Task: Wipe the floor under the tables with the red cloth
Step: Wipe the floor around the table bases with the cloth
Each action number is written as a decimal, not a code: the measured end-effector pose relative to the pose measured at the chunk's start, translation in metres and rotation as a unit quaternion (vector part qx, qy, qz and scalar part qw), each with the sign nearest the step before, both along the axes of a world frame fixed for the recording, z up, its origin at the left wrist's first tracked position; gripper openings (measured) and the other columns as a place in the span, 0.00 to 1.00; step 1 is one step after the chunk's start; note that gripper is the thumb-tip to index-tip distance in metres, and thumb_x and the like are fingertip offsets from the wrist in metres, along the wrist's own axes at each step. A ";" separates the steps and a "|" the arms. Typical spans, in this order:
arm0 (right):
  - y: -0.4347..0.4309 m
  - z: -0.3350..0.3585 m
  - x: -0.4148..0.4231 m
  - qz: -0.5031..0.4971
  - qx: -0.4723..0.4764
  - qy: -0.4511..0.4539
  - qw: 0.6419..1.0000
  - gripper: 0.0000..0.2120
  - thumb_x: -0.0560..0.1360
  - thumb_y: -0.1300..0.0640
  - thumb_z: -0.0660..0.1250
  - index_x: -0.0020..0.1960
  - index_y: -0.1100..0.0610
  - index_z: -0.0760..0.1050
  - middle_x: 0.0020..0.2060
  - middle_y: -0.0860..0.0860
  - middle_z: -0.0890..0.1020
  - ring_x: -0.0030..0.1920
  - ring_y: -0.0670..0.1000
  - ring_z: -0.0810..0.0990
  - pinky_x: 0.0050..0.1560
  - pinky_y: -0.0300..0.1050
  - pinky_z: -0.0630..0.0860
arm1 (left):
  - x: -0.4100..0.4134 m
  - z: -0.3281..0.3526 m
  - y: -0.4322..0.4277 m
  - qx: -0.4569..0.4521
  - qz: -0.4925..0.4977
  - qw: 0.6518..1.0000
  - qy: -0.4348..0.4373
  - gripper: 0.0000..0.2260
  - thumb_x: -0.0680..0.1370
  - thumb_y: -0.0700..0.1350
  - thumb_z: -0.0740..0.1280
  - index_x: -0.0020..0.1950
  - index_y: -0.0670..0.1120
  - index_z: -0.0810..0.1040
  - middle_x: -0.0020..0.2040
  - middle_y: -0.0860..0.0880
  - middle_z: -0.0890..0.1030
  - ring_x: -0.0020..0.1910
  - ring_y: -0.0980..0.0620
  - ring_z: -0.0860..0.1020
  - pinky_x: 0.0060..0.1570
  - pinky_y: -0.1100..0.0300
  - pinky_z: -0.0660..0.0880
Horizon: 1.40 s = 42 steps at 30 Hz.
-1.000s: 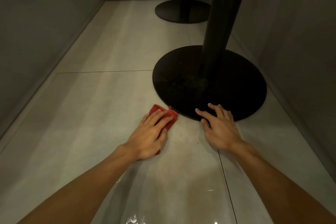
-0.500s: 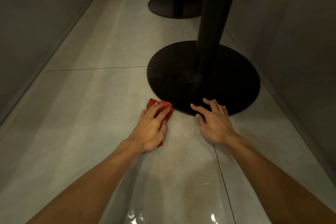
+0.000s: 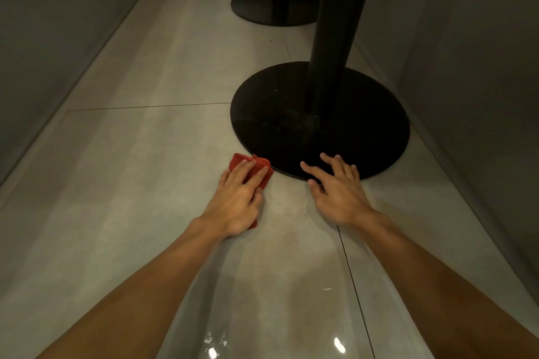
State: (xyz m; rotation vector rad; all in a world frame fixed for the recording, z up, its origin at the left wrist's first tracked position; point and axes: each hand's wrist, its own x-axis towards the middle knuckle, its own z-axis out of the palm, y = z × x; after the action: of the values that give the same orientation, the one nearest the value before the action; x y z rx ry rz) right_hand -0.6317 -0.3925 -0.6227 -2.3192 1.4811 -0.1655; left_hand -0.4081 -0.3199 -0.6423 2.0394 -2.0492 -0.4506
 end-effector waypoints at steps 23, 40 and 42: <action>0.001 0.000 -0.004 0.002 0.012 0.008 1.000 0.22 0.83 0.46 0.52 0.76 0.37 0.56 0.79 0.48 0.50 0.78 0.51 0.40 0.77 0.55 0.37 | -0.007 0.002 0.030 0.026 -0.113 0.993 -0.026 0.28 0.78 0.62 0.37 0.78 0.60 0.45 0.80 0.56 0.46 0.77 0.56 0.40 0.76 0.52 0.38; 0.002 0.000 -0.005 0.023 0.003 0.016 1.000 0.25 0.81 0.43 0.55 0.76 0.37 0.53 0.79 0.49 0.48 0.78 0.53 0.39 0.76 0.57 0.37 | 0.013 0.002 0.037 0.021 -0.124 0.992 -0.031 0.26 0.79 0.62 0.39 0.78 0.63 0.45 0.79 0.58 0.47 0.77 0.58 0.41 0.76 0.51 0.40; 0.002 0.000 -0.004 0.028 0.005 0.016 0.999 0.25 0.81 0.44 0.55 0.77 0.37 0.53 0.79 0.49 0.48 0.78 0.54 0.39 0.76 0.58 0.38 | 0.029 0.001 0.040 0.013 -0.105 0.994 -0.031 0.25 0.79 0.63 0.39 0.77 0.65 0.45 0.79 0.58 0.48 0.77 0.58 0.42 0.76 0.53 0.41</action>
State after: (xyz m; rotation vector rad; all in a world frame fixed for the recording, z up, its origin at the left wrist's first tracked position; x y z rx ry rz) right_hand -0.6362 -0.3907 -0.6227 -2.3622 1.4278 -0.1071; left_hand -0.3794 -0.2800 -0.6414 1.8822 -2.3184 -0.4584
